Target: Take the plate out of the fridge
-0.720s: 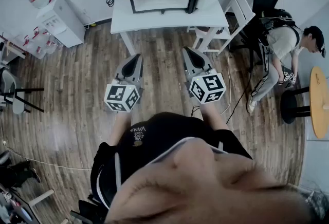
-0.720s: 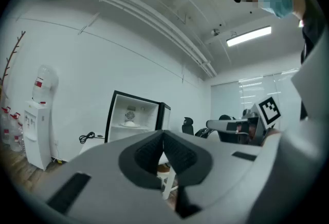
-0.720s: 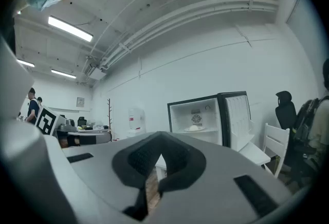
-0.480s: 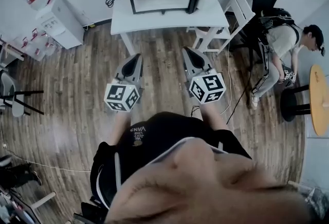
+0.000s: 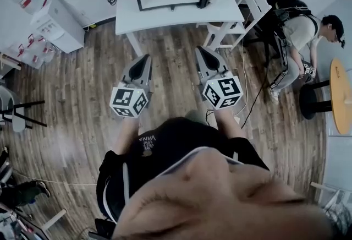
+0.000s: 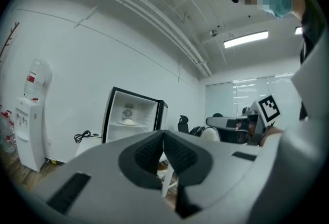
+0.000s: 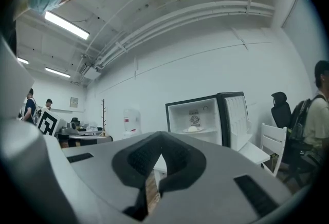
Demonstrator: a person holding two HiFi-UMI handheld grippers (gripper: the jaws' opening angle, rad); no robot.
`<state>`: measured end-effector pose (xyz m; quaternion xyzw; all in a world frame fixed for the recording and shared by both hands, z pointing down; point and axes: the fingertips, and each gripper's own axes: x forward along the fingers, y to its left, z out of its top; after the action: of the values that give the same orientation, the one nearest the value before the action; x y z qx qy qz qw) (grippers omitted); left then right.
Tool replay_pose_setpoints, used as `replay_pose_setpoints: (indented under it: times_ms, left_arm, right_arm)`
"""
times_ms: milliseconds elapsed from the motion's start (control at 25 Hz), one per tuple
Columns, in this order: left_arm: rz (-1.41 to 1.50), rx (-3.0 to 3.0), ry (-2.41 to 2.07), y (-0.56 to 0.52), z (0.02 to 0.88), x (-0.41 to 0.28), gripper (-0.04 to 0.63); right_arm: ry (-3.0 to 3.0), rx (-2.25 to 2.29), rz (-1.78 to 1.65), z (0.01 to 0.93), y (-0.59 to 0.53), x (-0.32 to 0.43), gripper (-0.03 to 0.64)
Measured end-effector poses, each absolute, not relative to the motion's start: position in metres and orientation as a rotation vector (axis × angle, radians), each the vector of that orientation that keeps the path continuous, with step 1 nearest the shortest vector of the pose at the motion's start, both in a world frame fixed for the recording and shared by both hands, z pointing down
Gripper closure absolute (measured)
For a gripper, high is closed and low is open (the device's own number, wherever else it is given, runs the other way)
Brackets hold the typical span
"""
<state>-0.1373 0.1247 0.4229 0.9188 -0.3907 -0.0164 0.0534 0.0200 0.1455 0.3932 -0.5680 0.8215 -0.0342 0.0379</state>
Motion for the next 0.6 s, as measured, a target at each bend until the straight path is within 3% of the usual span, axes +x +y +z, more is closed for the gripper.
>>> replay_pose_setpoints:
  times_ms: [600]
  left_arm:
    - [-0.079,2.764,-1.212,0.074,0.421,-0.12,0.578]
  right_arm:
    - [2.536,-1.734,-0.125,0.396,0.094,0.042,0.606]
